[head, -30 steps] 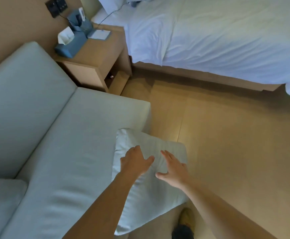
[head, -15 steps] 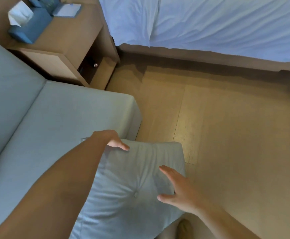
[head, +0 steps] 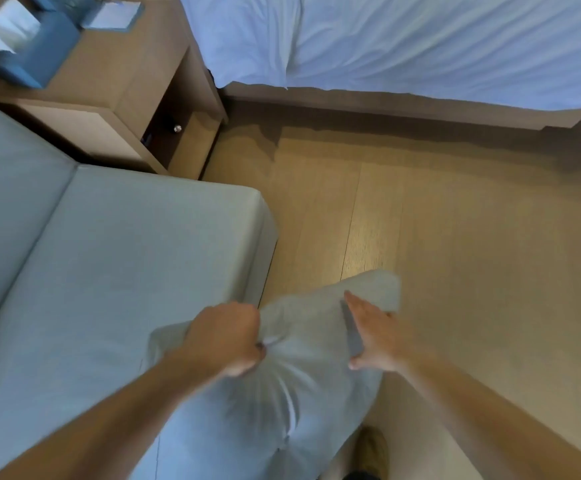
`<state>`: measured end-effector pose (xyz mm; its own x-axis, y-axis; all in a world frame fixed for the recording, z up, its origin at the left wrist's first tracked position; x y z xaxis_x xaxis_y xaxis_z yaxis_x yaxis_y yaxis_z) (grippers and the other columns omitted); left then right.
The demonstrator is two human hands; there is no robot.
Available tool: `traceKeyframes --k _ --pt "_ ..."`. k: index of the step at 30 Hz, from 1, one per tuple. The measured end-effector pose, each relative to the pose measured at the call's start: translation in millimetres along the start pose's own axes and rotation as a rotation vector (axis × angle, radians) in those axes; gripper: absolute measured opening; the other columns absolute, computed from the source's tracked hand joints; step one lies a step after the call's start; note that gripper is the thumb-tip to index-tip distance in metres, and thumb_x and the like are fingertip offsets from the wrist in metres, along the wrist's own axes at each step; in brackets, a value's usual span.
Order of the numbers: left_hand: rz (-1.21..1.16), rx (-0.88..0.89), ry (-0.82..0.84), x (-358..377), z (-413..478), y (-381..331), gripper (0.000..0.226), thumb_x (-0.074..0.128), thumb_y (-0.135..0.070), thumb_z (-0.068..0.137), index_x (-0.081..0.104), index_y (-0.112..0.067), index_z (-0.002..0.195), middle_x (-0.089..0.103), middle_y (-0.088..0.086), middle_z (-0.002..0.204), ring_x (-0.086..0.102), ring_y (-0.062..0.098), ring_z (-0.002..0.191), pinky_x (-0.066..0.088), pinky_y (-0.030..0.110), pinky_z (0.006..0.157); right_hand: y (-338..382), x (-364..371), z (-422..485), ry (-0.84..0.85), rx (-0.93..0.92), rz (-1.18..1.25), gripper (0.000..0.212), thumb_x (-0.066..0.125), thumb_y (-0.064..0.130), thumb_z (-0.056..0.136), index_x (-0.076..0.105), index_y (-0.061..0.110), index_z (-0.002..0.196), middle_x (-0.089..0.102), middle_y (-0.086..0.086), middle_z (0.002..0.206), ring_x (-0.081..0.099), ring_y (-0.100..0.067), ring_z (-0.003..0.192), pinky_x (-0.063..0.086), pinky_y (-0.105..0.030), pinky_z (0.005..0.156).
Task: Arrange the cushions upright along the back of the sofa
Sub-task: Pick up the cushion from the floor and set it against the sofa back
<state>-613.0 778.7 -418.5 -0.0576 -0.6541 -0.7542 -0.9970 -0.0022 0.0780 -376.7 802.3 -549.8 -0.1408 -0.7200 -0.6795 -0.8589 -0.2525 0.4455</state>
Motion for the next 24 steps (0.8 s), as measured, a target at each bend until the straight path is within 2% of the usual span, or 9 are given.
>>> traceKeyframes --k 4,9,11,13,16,18,20,22,24 --pt "0.01 0.304 -0.409 -19 -106 1 0.042 0.09 -0.039 0.058 0.057 -0.018 0.074 0.054 0.0 0.059 0.053 0.025 0.05 0.034 0.035 0.058 6 -50 11 0.066 -0.151 -0.264 0.167 0.095 0.059 0.043 -0.025 0.03 0.157 -0.021 0.006 0.167 -0.016 -0.017 0.154 0.0 -0.048 0.125" --pt "0.074 0.289 -0.451 -45 -157 42 0.062 0.091 -0.034 0.041 0.035 -0.029 0.066 0.042 -0.009 0.045 0.043 0.015 0.037 0.029 0.03 0.051 58 -95 15 -0.037 -0.357 -0.248 0.122 0.091 0.058 0.047 0.03 0.031 0.149 0.013 0.01 0.17 -0.004 -0.011 0.156 0.0 -0.04 0.124" --pt "0.087 0.213 -0.517 -63 -178 65 0.068 0.093 -0.033 0.041 0.031 -0.031 0.069 0.043 -0.008 0.045 0.044 0.014 0.038 0.03 0.029 0.051 90 -113 13 -0.083 -0.388 -0.24 0.112 0.09 0.058 0.051 0.039 0.028 0.146 0.033 0.01 0.162 0.014 -0.011 0.154 0.005 -0.037 0.124" --pt "0.078 0.113 -0.575 -84 -208 94 0.065 0.097 -0.04 0.042 0.037 -0.03 0.066 0.046 -0.007 0.046 0.047 0.015 0.039 0.032 0.029 0.05 130 -137 9 -0.134 -0.438 -0.284 0.095 0.089 0.06 0.049 0.053 0.029 0.131 0.06 0.01 0.136 0.047 -0.013 0.135 0.019 -0.034 0.119" --pt "0.091 -0.067 -0.577 -113 -259 152 0.065 0.096 -0.06 0.032 0.048 -0.028 0.061 0.048 -0.007 0.046 0.051 0.017 0.039 0.028 0.027 0.049 210 -189 -10 -0.179 -0.526 -0.303 0.07 0.084 0.061 0.047 0.06 0.033 0.106 0.064 0.016 0.096 0.062 -0.015 0.101 0.038 -0.029 0.095" --pt "0.04 -0.216 -0.493 -129 -297 203 0.067 0.085 -0.072 0.034 0.047 -0.029 0.067 0.057 -0.006 0.054 0.06 0.019 0.048 0.034 0.03 0.051 274 -224 -27 -0.179 -0.577 -0.312 0.053 0.081 0.057 0.052 0.061 0.034 0.095 0.061 0.02 0.087 0.061 -0.012 0.09 0.041 -0.027 0.082" --pt "-0.02 -0.411 -0.466 -142 -336 256 0.071 0.068 -0.083 0.045 0.052 -0.03 0.09 0.07 -0.005 0.084 0.07 0.021 0.081 0.044 0.035 0.07 342 -255 -39 -0.197 -0.638 -0.366 0.042 0.078 0.054 0.057 0.061 0.03 0.087 0.063 0.015 0.081 0.059 -0.01 0.079 0.047 -0.029 0.073" --pt "-0.112 -0.493 -0.345 -139 -356 293 0.124 0.056 -0.101 0.042 0.043 -0.026 0.14 0.062 -0.004 0.131 0.06 0.022 0.121 0.041 0.04 0.1 414 -276 -42 -0.219 -0.71 -0.432 0.041 0.076 0.055 0.057 0.06 0.027 0.082 0.064 0.01 0.077 0.059 -0.014 0.072 0.048 -0.033 0.065" --pt "-0.268 -0.479 -0.314 -142 -351 311 0.161 0.048 -0.105 0.033 0.003 -0.022 0.163 0.033 0.007 0.163 0.032 0.026 0.149 0.026 0.046 0.119 486 -285 -38 -0.219 -0.785 -0.52 0.045 0.077 0.057 0.055 0.057 0.026 0.082 0.065 0.007 0.079 0.059 -0.019 0.074 0.044 -0.036 0.06"
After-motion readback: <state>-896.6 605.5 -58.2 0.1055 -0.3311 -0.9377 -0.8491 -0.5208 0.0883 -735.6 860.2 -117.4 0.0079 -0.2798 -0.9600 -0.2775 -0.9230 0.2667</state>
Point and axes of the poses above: each hand's wrist, its own z-axis towards the middle knuckle, its own x-axis out of the palm, y = z × x, the point moved 6 cm from there along z, towards the middle knuckle
